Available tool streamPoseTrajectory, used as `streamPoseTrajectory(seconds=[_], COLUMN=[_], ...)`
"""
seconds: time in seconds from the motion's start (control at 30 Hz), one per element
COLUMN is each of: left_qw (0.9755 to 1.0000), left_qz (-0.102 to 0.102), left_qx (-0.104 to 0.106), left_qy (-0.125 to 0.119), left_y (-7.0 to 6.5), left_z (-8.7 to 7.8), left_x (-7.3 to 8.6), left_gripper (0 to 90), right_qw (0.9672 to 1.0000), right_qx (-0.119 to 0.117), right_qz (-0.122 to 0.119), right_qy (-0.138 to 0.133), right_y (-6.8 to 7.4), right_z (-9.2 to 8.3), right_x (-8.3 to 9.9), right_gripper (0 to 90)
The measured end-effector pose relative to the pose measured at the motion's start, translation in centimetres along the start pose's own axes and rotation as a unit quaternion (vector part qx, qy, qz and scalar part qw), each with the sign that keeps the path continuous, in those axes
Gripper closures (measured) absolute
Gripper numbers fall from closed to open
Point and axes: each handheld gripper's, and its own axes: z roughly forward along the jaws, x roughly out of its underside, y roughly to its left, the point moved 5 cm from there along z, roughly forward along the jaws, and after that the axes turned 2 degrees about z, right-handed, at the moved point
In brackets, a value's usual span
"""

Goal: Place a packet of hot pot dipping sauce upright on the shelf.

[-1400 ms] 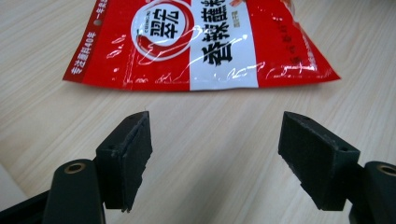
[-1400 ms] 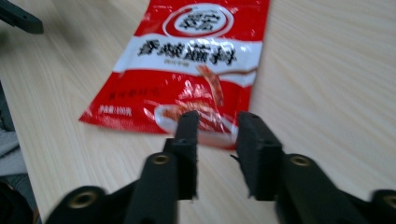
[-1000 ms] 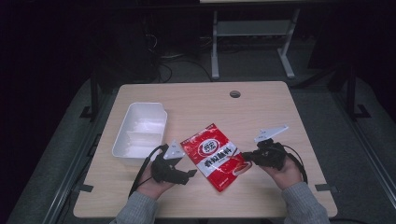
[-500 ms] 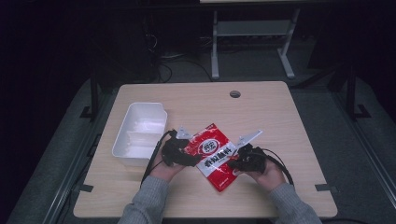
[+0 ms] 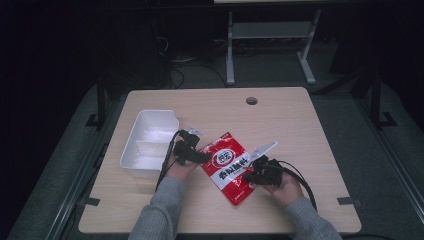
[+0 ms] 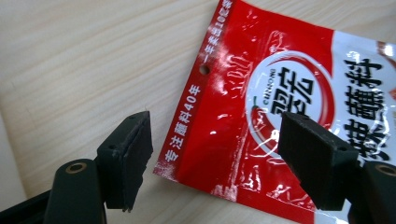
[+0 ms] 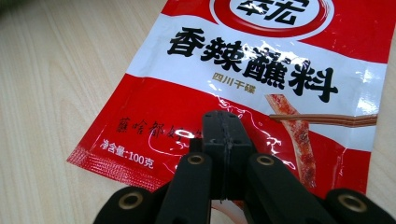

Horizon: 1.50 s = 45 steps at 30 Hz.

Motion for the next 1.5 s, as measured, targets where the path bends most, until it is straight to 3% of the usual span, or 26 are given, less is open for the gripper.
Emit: streamPoseTrajectory(seconds=[0.5,0.6,0.77,0.83,0.97,1.17,1.27,1.37,1.5], left_qw=[0.9990,0.9989,0.9991,0.9991,0.9994,0.9989,0.9987,0.9985,0.9987], left_qz=[-0.011,-0.018,-0.012,-0.011,-0.008,-0.005,0.002,-0.006,0.005], left_qx=[0.000,0.015,0.021,0.025,0.030,0.038,0.040,0.040,0.034], left_qy=[0.043,0.041,0.035,0.031,0.015,0.027,0.031,0.037,0.036], left_y=[0.6,0.5,0.1,0.1,-0.1,-0.2,-0.4,-0.2,-0.4], left_z=[1.7,1.7,1.7,1.4,0.8,1.0,1.2,1.3,1.2], left_x=[0.7,0.7,0.6,0.5,0.2,0.4,0.5,0.7,0.6], left_gripper=[30.5,34.8,38.3,40.7,53.6,64.7,64.6,66.7,77.2], right_qw=[0.9999,0.9999,0.9999,0.9999,0.9999,0.9998,0.9998,0.9998,0.9998], right_qx=[0.003,0.000,0.000,0.000,0.000,-0.002,-0.003,-0.003,-0.004], right_qz=[0.006,0.009,0.008,0.008,0.009,0.011,0.014,0.014,0.013], right_qy=[-0.011,-0.014,-0.014,-0.014,-0.014,-0.015,-0.014,-0.015,-0.015], right_y=[0.1,0.0,0.0,0.0,0.0,0.0,-0.1,-0.1,-0.1], right_z=[0.0,0.0,0.0,0.0,0.0,0.0,0.0,0.0,0.0], right_x=[0.3,0.3,0.3,0.3,0.3,0.3,0.3,0.3,0.3], right_gripper=[89.6,89.6,89.6,89.6,89.6,89.6,89.5,89.5,89.5])
